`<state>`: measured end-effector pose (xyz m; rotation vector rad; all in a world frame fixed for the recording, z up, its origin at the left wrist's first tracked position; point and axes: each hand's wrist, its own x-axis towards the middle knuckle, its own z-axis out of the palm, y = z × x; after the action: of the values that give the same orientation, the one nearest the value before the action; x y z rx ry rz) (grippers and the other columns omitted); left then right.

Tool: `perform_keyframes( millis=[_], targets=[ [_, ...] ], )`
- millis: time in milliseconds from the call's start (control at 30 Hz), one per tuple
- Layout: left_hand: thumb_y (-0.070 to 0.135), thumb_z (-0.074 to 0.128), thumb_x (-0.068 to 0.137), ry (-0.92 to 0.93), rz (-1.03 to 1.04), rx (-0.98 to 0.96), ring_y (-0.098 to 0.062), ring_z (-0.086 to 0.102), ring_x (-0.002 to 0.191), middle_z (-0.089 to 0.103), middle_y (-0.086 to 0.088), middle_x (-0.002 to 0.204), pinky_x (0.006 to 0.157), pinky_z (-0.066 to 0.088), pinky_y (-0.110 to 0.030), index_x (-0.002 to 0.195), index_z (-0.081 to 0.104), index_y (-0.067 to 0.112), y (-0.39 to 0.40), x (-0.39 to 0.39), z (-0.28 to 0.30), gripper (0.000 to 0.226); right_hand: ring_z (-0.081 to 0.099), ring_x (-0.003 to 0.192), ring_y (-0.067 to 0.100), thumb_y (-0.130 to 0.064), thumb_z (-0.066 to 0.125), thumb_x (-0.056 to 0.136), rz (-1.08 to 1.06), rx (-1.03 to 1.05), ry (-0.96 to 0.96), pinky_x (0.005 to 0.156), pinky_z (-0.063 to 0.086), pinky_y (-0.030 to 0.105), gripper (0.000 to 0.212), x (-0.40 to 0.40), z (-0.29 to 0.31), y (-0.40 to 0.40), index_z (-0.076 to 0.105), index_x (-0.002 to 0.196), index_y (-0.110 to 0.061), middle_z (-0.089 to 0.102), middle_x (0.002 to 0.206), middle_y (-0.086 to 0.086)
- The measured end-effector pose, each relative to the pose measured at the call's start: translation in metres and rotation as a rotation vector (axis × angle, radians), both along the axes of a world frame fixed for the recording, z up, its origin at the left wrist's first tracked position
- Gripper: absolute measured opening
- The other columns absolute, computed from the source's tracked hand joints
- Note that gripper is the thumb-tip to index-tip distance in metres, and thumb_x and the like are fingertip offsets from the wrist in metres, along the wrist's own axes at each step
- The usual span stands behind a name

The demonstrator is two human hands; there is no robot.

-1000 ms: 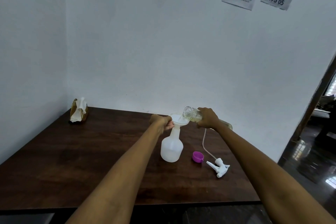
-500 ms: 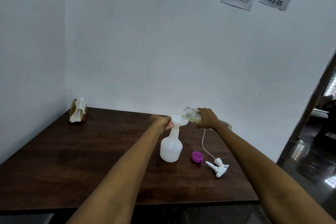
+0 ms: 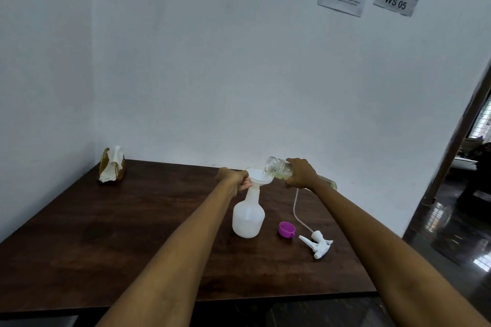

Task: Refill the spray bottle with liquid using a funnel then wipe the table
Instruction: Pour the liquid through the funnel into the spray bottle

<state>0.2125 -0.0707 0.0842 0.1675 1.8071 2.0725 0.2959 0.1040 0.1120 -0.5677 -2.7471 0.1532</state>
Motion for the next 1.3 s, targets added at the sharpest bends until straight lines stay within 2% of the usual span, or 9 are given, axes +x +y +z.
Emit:
perform_keyframes(
  millis=[233,333,433,500,667,933,1000,1200,1300],
  targets=[
    [-0.008,0.059,0.084,0.004,0.008,0.006,-0.005,0.049,0.022,0.056,-0.013,0.062,0.034,0.049,-0.016,0.077,0.059,-0.006,0.0003,0.0008,-0.0001,0.007,0.046,0.077,0.021,-0.009,0.074,0.063,-0.007,0.012,-0.007,0.06,0.032,0.023,0.033,0.0009,-0.0006,0.0,0.045,0.079,-0.013,0.051,0.081,0.003],
    [-0.009,0.058,0.084,-0.009,0.002,0.029,-0.012,0.056,0.039,0.055,-0.013,0.062,0.034,0.05,-0.016,0.065,0.054,-0.003,-0.0007,0.0033,0.0006,0.02,0.045,0.077,0.021,-0.008,0.073,0.063,0.001,0.003,0.003,0.05,0.026,0.021,0.033,0.0014,-0.0004,0.0006,0.042,0.073,-0.013,0.051,0.081,0.003],
    [-0.009,0.058,0.084,-0.023,0.003,0.038,-0.014,0.054,0.05,0.055,-0.013,0.063,0.036,0.051,-0.016,0.065,0.054,-0.003,-0.0011,0.0043,0.0013,0.02,0.045,0.077,0.021,-0.008,0.074,0.063,-0.004,0.002,0.003,0.058,0.029,0.024,0.033,0.0018,-0.0004,0.0012,0.043,0.076,-0.013,0.051,0.081,0.003],
    [-0.009,0.059,0.084,-0.022,0.003,0.037,-0.014,0.055,0.047,0.056,-0.013,0.063,0.036,0.051,-0.017,0.066,0.054,-0.003,-0.0009,0.0037,0.0012,0.019,0.045,0.077,0.021,-0.008,0.074,0.063,-0.002,0.008,0.0,0.063,0.032,0.024,0.034,0.0016,-0.0008,0.0016,0.044,0.079,-0.012,0.051,0.081,0.003],
    [-0.009,0.059,0.083,-0.017,0.009,0.018,-0.009,0.054,0.031,0.057,-0.013,0.063,0.036,0.051,-0.017,0.076,0.058,-0.005,0.0013,0.002,0.0003,0.008,0.045,0.079,0.021,-0.008,0.073,0.064,0.001,0.016,0.002,0.058,0.03,0.023,0.035,0.0009,-0.0012,0.0015,0.044,0.081,-0.014,0.05,0.084,0.002],
    [-0.009,0.059,0.084,-0.017,0.021,-0.002,-0.008,0.052,0.029,0.056,-0.013,0.061,0.033,0.048,-0.016,0.063,0.053,-0.003,-0.0002,0.0047,0.0027,0.022,0.045,0.08,0.02,-0.008,0.072,0.064,-0.003,0.018,-0.012,0.062,0.032,0.023,0.034,-0.0015,-0.0021,0.0005,0.043,0.081,-0.015,0.053,0.086,0.003],
    [-0.01,0.058,0.084,-0.016,0.016,0.005,-0.007,0.052,0.026,0.055,-0.013,0.061,0.032,0.048,-0.016,0.064,0.053,-0.003,-0.0008,0.0042,0.0028,0.022,0.05,0.082,0.024,-0.008,0.072,0.065,-0.002,0.027,-0.011,0.065,0.033,0.025,0.032,-0.0026,-0.0011,0.0004,0.046,0.083,-0.015,0.061,0.092,0.009],
    [-0.01,0.058,0.084,-0.009,0.002,0.009,-0.011,0.055,0.033,0.055,-0.013,0.062,0.033,0.049,-0.017,0.084,0.058,-0.007,-0.0013,0.0044,0.0034,0.002,0.045,0.08,0.019,-0.007,0.072,0.065,-0.003,0.032,-0.011,0.066,0.034,0.026,0.033,-0.0027,0.0014,-0.003,0.043,0.079,-0.015,0.066,0.103,0.015],
    [-0.01,0.058,0.084,-0.002,0.003,0.014,-0.007,0.052,0.025,0.054,-0.014,0.062,0.032,0.048,-0.016,0.07,0.055,-0.005,-0.003,0.0057,0.0038,0.015,0.045,0.079,0.02,-0.008,0.072,0.065,0.001,0.03,-0.013,0.058,0.031,0.022,0.034,-0.0014,0.0009,-0.0038,0.041,0.076,-0.015,0.063,0.096,0.014]
  ],
)
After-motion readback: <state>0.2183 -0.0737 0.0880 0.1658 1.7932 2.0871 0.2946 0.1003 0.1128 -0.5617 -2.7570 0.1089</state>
